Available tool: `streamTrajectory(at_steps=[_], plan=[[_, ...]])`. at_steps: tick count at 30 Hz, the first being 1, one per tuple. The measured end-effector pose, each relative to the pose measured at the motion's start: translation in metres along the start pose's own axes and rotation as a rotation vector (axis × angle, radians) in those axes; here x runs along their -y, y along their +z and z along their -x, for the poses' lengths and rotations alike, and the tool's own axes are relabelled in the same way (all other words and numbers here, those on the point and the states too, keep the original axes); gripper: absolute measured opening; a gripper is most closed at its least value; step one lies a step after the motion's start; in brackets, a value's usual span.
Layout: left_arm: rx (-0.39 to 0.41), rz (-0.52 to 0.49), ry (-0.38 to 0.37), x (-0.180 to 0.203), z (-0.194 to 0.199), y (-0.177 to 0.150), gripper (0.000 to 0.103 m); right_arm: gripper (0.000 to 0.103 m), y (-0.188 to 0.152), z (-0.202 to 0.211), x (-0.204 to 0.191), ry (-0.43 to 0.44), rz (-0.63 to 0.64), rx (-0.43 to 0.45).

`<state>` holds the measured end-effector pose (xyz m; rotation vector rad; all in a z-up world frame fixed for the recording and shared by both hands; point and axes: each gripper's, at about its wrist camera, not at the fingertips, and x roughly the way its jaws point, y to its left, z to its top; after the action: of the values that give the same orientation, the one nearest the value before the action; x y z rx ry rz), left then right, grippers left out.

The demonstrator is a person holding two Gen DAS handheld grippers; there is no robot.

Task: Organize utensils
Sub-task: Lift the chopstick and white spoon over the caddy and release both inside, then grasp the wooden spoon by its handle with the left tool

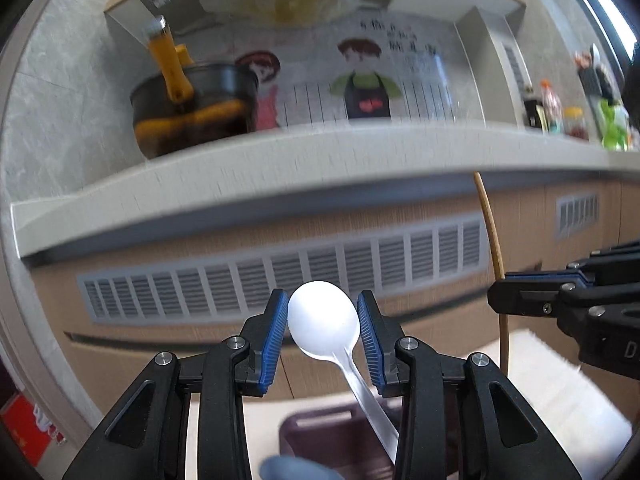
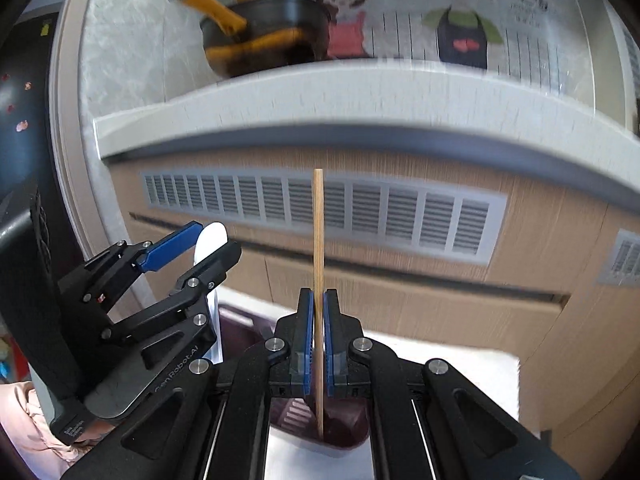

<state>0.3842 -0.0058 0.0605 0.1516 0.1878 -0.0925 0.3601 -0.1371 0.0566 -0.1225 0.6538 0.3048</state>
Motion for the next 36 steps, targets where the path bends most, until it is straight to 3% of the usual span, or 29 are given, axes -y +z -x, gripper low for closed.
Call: streamTrajectory(at_steps=[4, 8, 11, 13, 16, 18, 22, 29, 36], plan=[[-0.111, 0.016, -0.026, 0.004, -0.019, -0.027, 0.037, 0.004, -0.019, -0.016, 0.005, 0.011, -0.021, -0.063], [-0.164, 0.037, -0.046, 0.005, -0.023, -0.042, 0.038, 0.004, -0.036, -0.024, 0.008, 0.025, -0.031, -0.112], [-0.210, 0.049, -0.058, 0.005, -0.022, -0.047, 0.040, 0.017, -0.042, -0.026, 0.012, 0.040, -0.053, -0.157], [-0.230, 0.081, -0.066, 0.000, -0.018, -0.047, 0.041, 0.031, -0.043, -0.020, 0.015, 0.049, -0.062, -0.153], [-0.237, 0.151, -0.072, -0.014, -0.002, -0.036, 0.046, 0.039, -0.045, 0.000, 0.015, 0.034, -0.056, -0.130], [-0.238, 0.191, -0.065, -0.024, 0.015, -0.028, 0.057, 0.041, -0.048, 0.016, 0.014, 0.013, -0.039, -0.118], [-0.259, 0.201, -0.059, -0.029, 0.047, -0.021, 0.059, 0.053, -0.060, 0.047, 0.015, -0.030, -0.012, -0.124], [-0.374, 0.127, -0.105, -0.008, 0.089, -0.046, 0.065, 0.055, -0.102, 0.074, 0.029, -0.077, -0.048, -0.206], [-0.533, 0.100, -0.147, 0.008, 0.104, -0.092, 0.065, 0.055, -0.141, 0.056, 0.027, -0.083, -0.090, -0.329]])
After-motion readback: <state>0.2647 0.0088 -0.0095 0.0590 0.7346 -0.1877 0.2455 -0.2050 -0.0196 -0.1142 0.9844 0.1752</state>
